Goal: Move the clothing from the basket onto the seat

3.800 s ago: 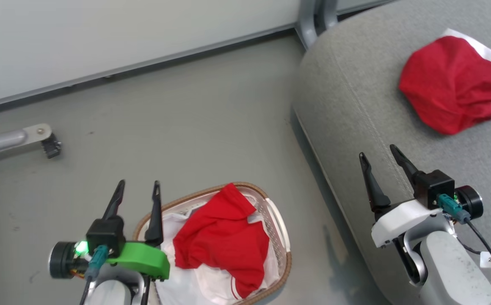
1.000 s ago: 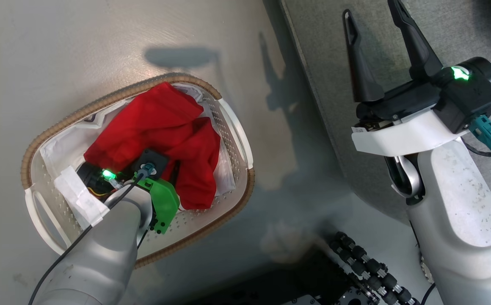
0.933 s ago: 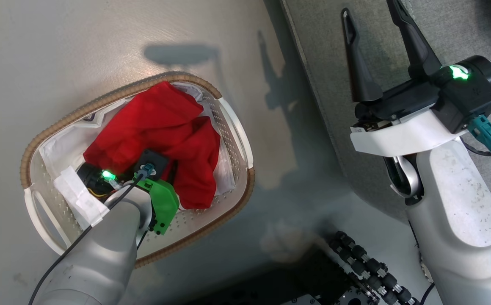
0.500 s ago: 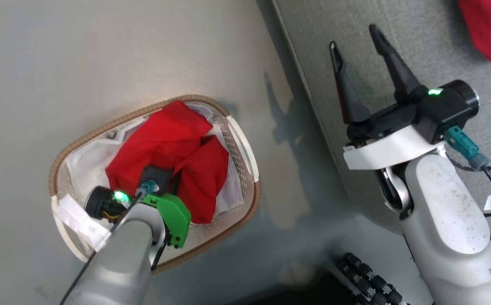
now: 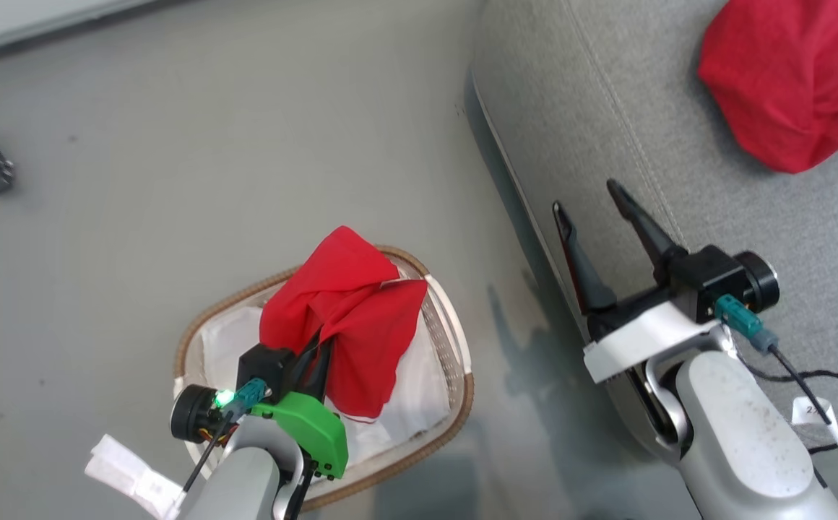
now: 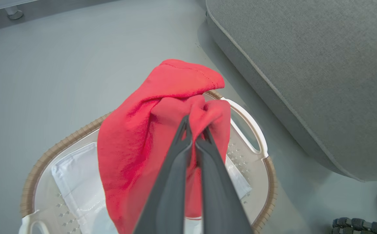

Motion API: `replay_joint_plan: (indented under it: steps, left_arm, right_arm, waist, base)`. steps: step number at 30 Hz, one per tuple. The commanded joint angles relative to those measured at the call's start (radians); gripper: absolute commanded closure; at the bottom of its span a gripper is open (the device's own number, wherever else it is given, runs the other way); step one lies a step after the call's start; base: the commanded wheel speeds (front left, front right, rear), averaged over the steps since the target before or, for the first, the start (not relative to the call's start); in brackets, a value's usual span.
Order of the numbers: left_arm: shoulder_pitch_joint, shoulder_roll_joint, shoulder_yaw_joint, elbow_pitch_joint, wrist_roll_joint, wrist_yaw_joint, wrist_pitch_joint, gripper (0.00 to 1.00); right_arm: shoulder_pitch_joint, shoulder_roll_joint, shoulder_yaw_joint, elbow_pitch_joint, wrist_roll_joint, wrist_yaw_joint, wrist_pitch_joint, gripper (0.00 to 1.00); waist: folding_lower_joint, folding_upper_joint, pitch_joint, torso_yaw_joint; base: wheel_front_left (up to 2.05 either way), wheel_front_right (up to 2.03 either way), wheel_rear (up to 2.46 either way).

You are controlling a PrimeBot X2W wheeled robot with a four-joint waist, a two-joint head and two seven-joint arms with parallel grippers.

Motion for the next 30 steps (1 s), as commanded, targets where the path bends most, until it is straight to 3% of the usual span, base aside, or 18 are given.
replay_joint_plan:
  steps: [1,8,19,30]
  left_arm:
    - [0.037,0.000,0.014,-0.028,0.010,-0.006,-0.001,1.00]
    - [0.138,-0.003,0.095,-0.210,0.021,-0.006,-0.001,1.00]
    - [0.177,-0.004,0.116,-0.445,-0.006,-0.008,-0.001,1.00]
    - [0.158,-0.004,0.057,-0.521,-0.029,-0.007,-0.001,1.00]
  right_arm:
    - [0.031,-0.007,0.003,0.011,0.003,-0.001,-0.002,0.00]
    - [0.124,-0.002,0.011,0.047,0.011,-0.001,-0.002,0.00]
    - [0.248,0.011,0.047,0.088,0.009,-0.001,-0.002,0.00]
    - [0.167,-0.008,0.293,0.076,-0.029,-0.001,-0.002,0.00]
  waist:
    - [0.0001,0.0000,-0.141,0.082]
    - [0.0001,0.0000,-0.258,0.136]
    - [0.0001,0.0000,-0.398,0.179]
    - [0.0001,0.0000,-0.426,0.226]
  base:
    - [0.00,0.00,0.00]
    - [0.00,0.00,0.00]
    - [0.00,0.00,0.00]
    - [0.00,0.00,0.00]
